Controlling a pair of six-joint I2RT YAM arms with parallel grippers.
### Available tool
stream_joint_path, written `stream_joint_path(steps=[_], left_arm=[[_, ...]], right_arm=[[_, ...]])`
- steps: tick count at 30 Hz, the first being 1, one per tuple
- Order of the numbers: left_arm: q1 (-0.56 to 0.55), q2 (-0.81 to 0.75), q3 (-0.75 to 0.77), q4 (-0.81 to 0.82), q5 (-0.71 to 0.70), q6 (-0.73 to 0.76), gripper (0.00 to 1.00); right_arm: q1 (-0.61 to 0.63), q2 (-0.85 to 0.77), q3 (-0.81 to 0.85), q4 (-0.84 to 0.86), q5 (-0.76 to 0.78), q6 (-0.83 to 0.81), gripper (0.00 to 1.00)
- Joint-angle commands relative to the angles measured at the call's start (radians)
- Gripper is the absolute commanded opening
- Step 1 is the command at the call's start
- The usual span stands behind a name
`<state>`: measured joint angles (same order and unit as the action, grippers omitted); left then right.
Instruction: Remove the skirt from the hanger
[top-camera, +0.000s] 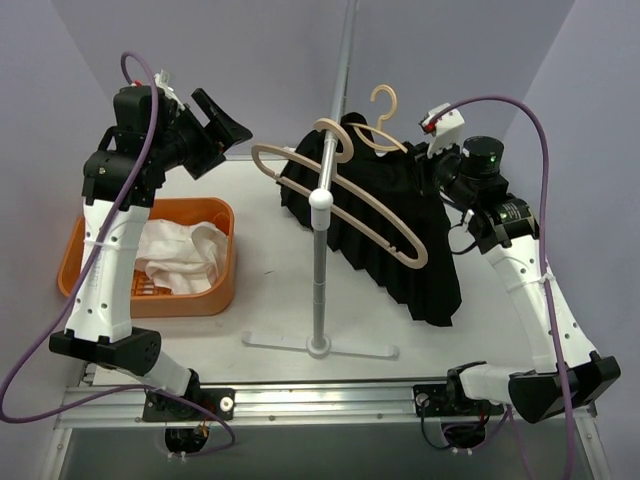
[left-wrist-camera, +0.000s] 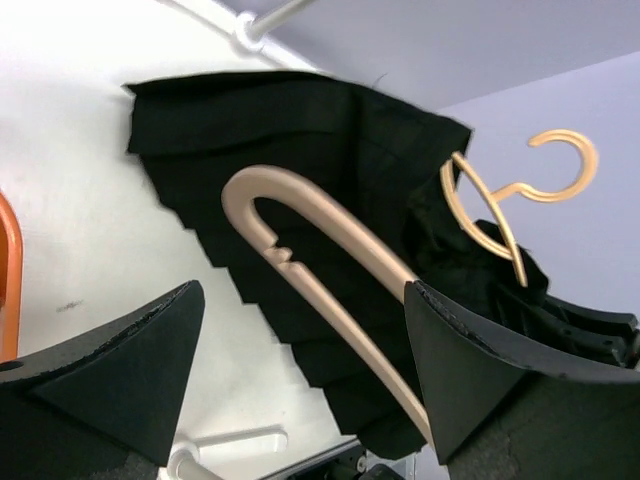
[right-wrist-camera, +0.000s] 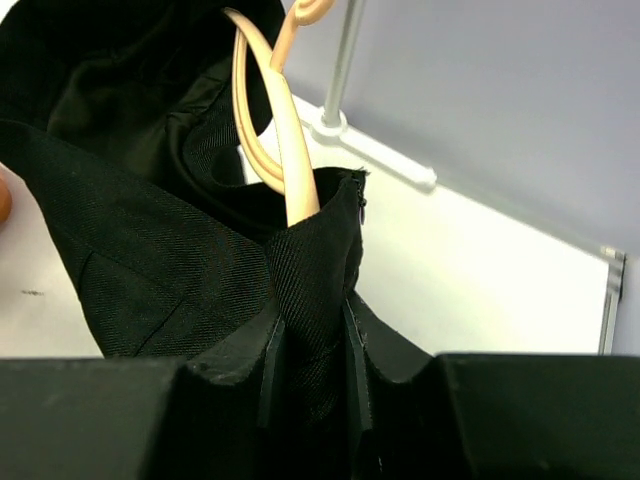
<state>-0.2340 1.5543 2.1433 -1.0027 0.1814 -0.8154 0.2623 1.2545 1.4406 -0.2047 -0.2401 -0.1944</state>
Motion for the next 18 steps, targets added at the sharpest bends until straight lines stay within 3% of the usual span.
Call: stream_joint_path(steps=[1,7,18], left_arm=[[0.004,-0.037,-0.129,0.102,0.030,-0.045,0.90],[0.053,-0.189,-0.495,0.254,0.116,-0.117,0.86],[0.021,-0.257,-0.807,0.409,0.305,-0.156,0.83]], right_arm=[[-0.005,-0.044,0.003,0.025,0.073,0.059,0.00],[-0.005,-0.049,-0.054,-0.056,0.056,0.194,0.00],[-0.003,-0.112,-0.311,0.010,-0.099,0.498,0.00]])
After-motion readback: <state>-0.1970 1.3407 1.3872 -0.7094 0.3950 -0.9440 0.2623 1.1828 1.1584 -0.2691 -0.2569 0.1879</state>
